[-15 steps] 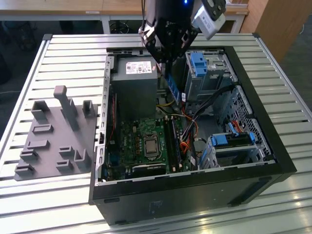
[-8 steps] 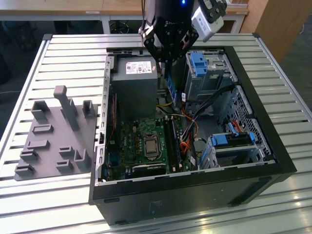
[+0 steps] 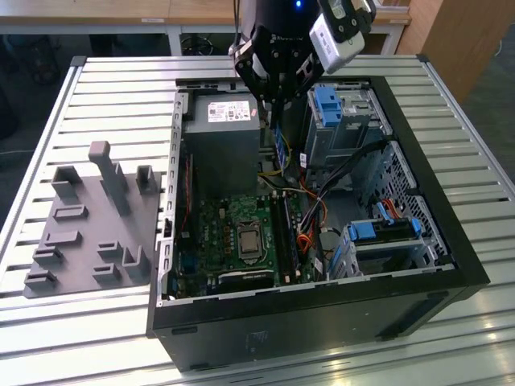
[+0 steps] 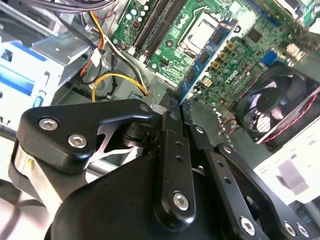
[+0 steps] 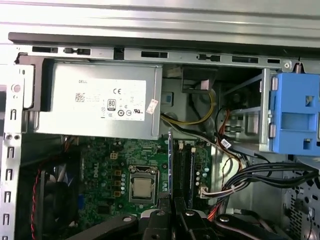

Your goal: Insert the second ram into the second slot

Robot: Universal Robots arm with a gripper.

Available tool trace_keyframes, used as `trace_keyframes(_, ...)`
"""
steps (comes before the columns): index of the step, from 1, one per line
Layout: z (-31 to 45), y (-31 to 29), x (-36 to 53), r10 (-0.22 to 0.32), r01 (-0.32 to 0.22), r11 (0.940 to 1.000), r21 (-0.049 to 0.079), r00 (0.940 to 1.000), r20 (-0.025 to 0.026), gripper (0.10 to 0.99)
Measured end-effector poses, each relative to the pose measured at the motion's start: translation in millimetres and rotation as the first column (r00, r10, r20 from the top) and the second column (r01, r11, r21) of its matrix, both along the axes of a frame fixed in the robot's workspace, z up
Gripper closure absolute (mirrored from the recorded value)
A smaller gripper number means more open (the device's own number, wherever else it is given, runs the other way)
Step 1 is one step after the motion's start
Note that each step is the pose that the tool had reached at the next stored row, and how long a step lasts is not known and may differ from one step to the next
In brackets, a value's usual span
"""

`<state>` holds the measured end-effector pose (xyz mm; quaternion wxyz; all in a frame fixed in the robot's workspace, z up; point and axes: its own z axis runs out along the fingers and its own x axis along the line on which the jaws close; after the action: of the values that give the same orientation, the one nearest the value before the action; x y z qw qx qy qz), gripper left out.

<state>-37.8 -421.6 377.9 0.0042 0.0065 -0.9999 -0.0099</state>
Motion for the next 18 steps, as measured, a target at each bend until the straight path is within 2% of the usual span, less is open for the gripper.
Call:
trace_keyframes(4,-0.8,-0.4,-0.1,-0.052,0.052,0.9986,0.000,0.9986,0.0001,0.949)
trace_keyframes(18,-4.1,-2.4,0.0,-0.055,0.055,0.9985,0.000,0.9985,-0.0001,0.949)
